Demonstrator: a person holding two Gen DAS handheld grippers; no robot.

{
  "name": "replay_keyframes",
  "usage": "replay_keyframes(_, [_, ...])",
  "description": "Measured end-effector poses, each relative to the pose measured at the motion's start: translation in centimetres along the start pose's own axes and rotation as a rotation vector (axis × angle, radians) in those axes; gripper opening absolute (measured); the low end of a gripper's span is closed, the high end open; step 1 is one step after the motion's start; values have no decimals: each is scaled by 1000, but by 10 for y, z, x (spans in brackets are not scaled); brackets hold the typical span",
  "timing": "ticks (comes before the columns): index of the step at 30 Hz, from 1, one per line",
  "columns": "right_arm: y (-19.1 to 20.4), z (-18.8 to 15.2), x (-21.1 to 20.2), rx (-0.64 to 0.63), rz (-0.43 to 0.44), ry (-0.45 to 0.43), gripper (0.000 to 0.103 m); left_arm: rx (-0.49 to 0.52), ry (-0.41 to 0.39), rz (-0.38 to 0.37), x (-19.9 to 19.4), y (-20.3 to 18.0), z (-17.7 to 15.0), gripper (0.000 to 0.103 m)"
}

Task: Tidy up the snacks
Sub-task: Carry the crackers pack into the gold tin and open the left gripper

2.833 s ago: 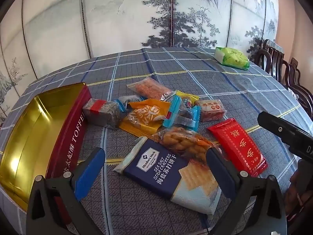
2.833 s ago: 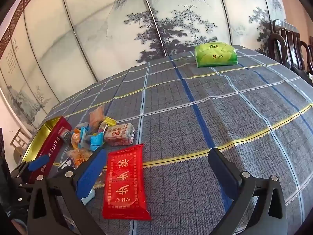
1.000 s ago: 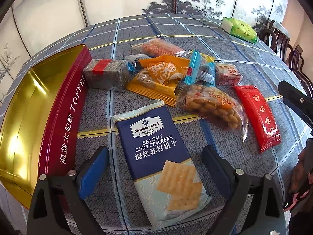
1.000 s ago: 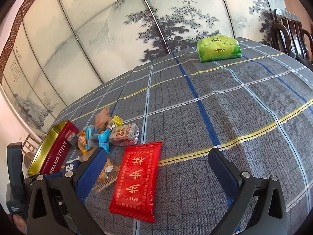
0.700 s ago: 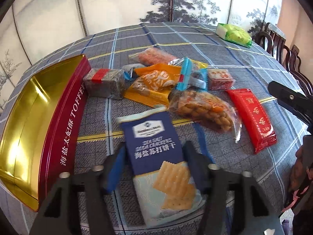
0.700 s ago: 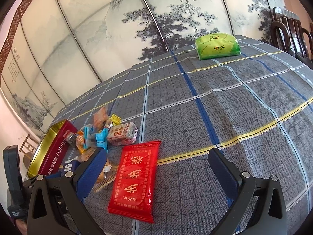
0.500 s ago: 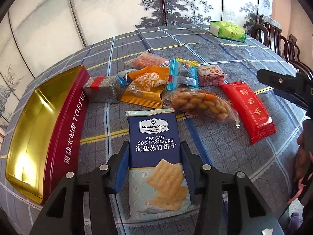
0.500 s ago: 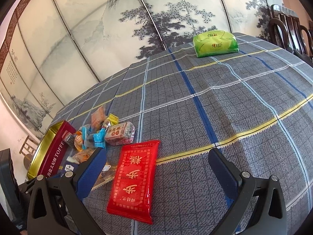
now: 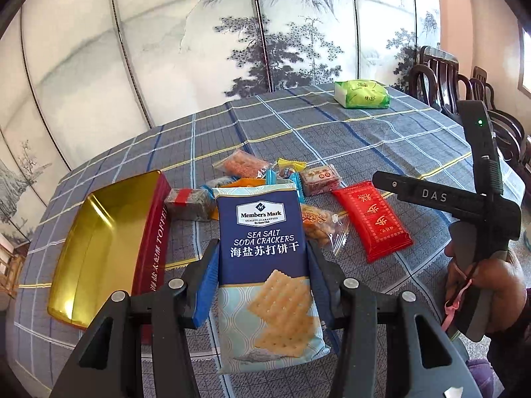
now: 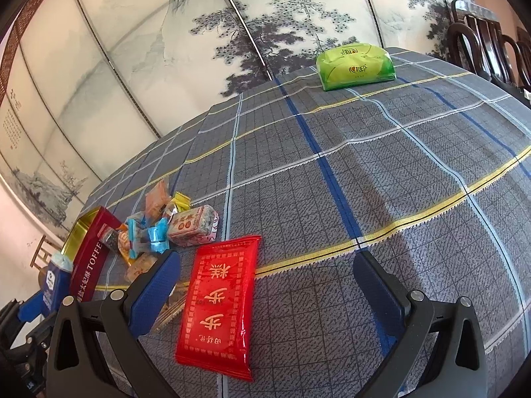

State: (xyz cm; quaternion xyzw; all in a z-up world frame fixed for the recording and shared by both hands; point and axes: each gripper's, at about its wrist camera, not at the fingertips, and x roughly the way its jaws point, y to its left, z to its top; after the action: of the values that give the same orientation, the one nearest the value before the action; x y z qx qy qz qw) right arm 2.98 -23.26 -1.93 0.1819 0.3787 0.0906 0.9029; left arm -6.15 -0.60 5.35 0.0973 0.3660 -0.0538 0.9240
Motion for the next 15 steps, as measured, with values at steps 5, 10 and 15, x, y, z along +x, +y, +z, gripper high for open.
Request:
replay_keyframes(5, [-1, 0, 1, 7, -8, 5, 103, -10, -8, 13, -8, 9, 1, 46])
replay_keyframes(10, [-2, 1, 3, 17, -18, 13, 103, -24, -13, 25, -13, 20, 2, 46])
replay_keyframes(15, [-4, 1, 4, 24, -22, 15, 103, -46, -20, 36, -16, 33, 3, 46])
